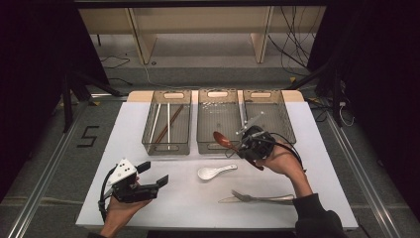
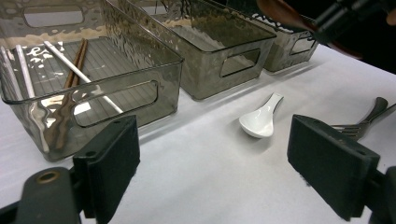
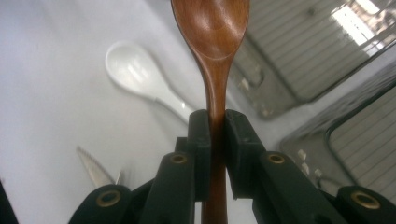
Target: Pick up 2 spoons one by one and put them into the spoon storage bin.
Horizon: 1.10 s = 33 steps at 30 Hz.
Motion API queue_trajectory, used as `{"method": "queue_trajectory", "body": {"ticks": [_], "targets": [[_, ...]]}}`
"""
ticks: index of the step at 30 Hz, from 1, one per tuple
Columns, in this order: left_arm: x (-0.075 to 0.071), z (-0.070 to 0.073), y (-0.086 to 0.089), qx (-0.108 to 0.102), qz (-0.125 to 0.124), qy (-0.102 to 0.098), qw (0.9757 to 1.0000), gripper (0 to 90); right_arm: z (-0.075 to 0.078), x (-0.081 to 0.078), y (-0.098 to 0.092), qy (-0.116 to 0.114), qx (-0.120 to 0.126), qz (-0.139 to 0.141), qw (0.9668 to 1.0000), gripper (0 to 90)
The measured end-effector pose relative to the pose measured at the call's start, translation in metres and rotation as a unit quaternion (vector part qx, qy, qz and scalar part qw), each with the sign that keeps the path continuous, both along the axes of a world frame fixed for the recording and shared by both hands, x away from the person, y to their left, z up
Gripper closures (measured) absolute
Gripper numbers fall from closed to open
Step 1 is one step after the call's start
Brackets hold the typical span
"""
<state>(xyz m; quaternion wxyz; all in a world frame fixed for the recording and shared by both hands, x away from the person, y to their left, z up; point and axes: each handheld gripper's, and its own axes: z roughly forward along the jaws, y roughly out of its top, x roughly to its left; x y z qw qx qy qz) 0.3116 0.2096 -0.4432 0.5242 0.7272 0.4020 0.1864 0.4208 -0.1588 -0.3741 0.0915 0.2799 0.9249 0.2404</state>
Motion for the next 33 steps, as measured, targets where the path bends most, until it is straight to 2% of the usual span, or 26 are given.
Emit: {"method": "queue_trajectory", "body": {"ticks": [9, 17, 22, 28, 33], "targets": [[0.0, 0.0, 0.0, -0.001, 0.0, 0.0, 1.0, 16.6, 0.014, 0.023, 0.013, -0.013, 0.02, -0.023, 0.9994, 81.8], [0.0, 0.0, 0.0, -0.002, 0.0, -0.001, 1.0, 16.6, 0.024, 0.041, 0.025, -0.022, 0.024, -0.036, 0.9989, 81.8], [0.0, 0.0, 0.0, -0.002, 0.0, -0.001, 1.0, 16.6, 0.027, 0.053, 0.031, -0.034, 0.021, -0.043, 0.9983, 81.8], [0.0, 0.0, 0.0, -0.002, 0.0, -0.001, 1.0, 16.6, 0.03, 0.065, 0.037, -0.034, 0.019, -0.059, 0.9975, 81.8], [0.0, 0.0, 0.001, -0.002, 0.0, -0.001, 1.0, 16.6, 0.029, 0.076, 0.041, -0.033, 0.026, -0.075, 0.9963, 81.8]]}}
